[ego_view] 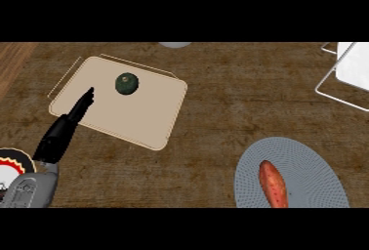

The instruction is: Pick the cupcake from the placemat and place it in the tiered shelf

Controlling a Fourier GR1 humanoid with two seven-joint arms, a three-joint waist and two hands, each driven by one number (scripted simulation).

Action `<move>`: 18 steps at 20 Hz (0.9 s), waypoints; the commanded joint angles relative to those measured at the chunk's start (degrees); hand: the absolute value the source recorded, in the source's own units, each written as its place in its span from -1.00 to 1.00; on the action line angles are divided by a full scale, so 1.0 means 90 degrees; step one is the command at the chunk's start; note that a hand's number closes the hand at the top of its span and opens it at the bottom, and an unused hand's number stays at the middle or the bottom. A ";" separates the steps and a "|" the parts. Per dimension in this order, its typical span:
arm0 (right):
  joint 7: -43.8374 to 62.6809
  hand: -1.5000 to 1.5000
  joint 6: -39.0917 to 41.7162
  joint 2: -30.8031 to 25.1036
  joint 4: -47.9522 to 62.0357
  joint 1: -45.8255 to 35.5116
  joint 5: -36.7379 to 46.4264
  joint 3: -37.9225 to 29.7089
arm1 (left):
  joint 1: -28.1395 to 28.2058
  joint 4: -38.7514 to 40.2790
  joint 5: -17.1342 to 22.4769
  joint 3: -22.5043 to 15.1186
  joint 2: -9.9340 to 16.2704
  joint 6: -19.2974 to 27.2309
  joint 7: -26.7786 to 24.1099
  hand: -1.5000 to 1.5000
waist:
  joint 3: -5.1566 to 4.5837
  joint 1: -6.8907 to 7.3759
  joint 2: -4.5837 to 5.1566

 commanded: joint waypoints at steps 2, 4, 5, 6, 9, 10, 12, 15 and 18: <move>-0.0143 1.00 -0.0617 -0.0150 0.0130 0.0434 -0.0480 -0.0490 | 0.0155 -0.0152 0.0170 0.0147 0.0193 -0.0242 -0.0121 0.00 | 0.0010 0.0083 0.0027; -0.0196 1.00 -0.0719 -0.0170 0.0143 0.0530 -0.0744 -0.0729 | 0.0196 -0.0092 -0.0246 -0.0198 -0.0295 0.0294 -0.0072 0.00 | 0.0010 0.0032 0.0025; -0.0383 -1.00 -0.0422 -0.0378 0.0164 0.0474 -0.0745 -0.0682 | 0.0245 -0.0179 0.0077 0.0086 0.0140 -0.0185 -0.0157 0.00 | 0.0006 0.0035 0.0002; -0.0377 -1.00 -0.0805 -0.0014 0.0090 0.0584 -0.0784 -0.0670 | 0.0243 -0.0638 0.0081 -0.0071 -0.0039 -0.0160 0.0359 0.00 | 0.0010 0.0048 -0.0016; -0.1041 -1.00 -0.1261 -0.0026 -0.0152 0.0643 -0.1283 -0.1068 | 0.0553 -0.0326 -0.0001 -0.0062 -0.0100 -0.0050 -0.0186 0.00 | 0.0008 0.0008 -0.0018; -0.1033 -1.00 -0.1312 0.0106 -0.0245 0.0584 -0.1335 -0.1052 | 0.0415 -0.0379 0.0037 0.0094 0.0059 -0.0074 -0.0098 0.00 | 0.0005 -0.0025 -0.0038; -0.1383 -1.00 -0.1689 0.0017 -0.0474 0.0426 -0.1693 -0.1378 | 0.0382 -0.0071 0.0027 0.0108 0.0128 -0.0160 -0.0350 0.00 | 0.0007 -0.0023 -0.0010; -0.1704 -1.00 -0.2542 0.0134 -0.0994 0.0558 -0.1857 -0.1452 | 0.0434 -0.0049 0.0062 0.0216 0.0084 -0.0057 -0.0245 0.00 | 0.0000 -0.0137 -0.0070; -0.1161 -1.00 -0.2487 -0.0159 -0.1295 0.0411 -0.1858 -0.1417 | 0.0432 -0.0238 -0.0076 0.0064 -0.0020 0.0017 -0.0048 0.00 | -0.0008 -0.0202 -0.0111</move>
